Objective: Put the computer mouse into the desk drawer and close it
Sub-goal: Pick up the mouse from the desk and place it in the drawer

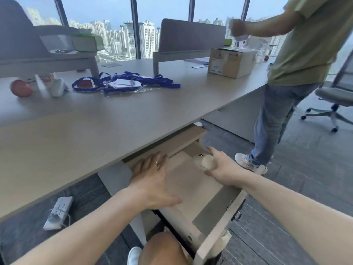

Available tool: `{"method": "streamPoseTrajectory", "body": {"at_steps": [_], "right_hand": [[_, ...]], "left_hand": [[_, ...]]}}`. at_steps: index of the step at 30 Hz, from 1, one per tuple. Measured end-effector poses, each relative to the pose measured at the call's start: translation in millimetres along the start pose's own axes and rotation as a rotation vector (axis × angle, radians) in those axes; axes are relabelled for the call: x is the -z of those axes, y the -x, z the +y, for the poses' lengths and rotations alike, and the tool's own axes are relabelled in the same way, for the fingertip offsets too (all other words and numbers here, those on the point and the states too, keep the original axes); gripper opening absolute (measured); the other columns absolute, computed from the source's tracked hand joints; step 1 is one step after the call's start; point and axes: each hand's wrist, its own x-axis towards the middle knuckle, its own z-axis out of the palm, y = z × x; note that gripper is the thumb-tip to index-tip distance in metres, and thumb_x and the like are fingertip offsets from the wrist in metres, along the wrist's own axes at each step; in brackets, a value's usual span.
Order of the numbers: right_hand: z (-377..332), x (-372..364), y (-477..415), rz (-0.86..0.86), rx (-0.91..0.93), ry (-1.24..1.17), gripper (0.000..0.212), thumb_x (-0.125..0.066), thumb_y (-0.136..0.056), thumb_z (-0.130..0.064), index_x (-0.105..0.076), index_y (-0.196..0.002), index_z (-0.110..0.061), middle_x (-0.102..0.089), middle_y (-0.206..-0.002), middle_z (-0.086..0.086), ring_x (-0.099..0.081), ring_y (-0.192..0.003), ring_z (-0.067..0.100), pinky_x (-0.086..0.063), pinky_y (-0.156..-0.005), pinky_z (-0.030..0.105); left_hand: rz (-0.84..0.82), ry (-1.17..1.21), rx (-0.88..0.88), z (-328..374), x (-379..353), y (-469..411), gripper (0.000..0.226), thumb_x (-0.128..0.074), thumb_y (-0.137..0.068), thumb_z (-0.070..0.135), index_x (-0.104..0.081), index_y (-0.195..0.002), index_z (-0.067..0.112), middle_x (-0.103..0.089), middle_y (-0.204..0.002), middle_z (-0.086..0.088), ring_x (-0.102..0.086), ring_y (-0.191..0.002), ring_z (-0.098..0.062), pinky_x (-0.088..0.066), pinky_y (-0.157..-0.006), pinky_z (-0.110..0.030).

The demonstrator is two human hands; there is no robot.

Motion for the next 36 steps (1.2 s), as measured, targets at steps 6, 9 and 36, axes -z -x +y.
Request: {"method": "streamPoseTrajectory", "body": {"at_steps": [6, 9, 36], "right_hand": [[0.2, -48.8, -29.4, -0.182, -0.133, 0.093, 0.094, -0.064, -0.089, -0.017, -0.003, -0.160, -0.010, -0.013, -0.163, 0.023, -0.018, -0.151, 0.038, -0.028, -0.119, 0.038], [-0.2, -65.7, -32.5, -0.228, -0.162, 0.120, 0.083, -0.059, -0.091, -0.017, -0.010, -0.157, -0.006, -0.018, -0.157, 0.022, -0.029, -0.145, 0.039, -0.035, -0.111, 0.035], [3.1, -83.7, -32.8, -0.164, -0.067, 0.293, 0.060, -0.056, -0.094, -0.026, -0.034, -0.149, -0.015, -0.042, -0.135, 0.019, -0.048, -0.124, 0.040, -0.044, -0.102, 0.039]], "left_hand": [[0.002, -0.036, 0.057, -1.1, -16.2, -12.5, 0.151, -0.066, -0.048, 0.086, 0.012, -0.158, 0.016, 0.013, -0.168, -0.004, 0.009, -0.152, -0.024, -0.004, -0.119, -0.045], [0.006, -0.059, 0.034, -4.3, -14.9, -15.2, 0.150, -0.065, -0.048, 0.086, 0.009, -0.158, 0.016, 0.010, -0.168, -0.002, 0.005, -0.151, -0.025, -0.006, -0.118, -0.045], [0.073, -0.128, -0.063, -17.1, -17.4, -17.2, 0.149, -0.060, -0.048, 0.092, 0.006, -0.158, 0.016, 0.005, -0.167, 0.001, -0.002, -0.149, -0.025, -0.009, -0.120, -0.045]]}}
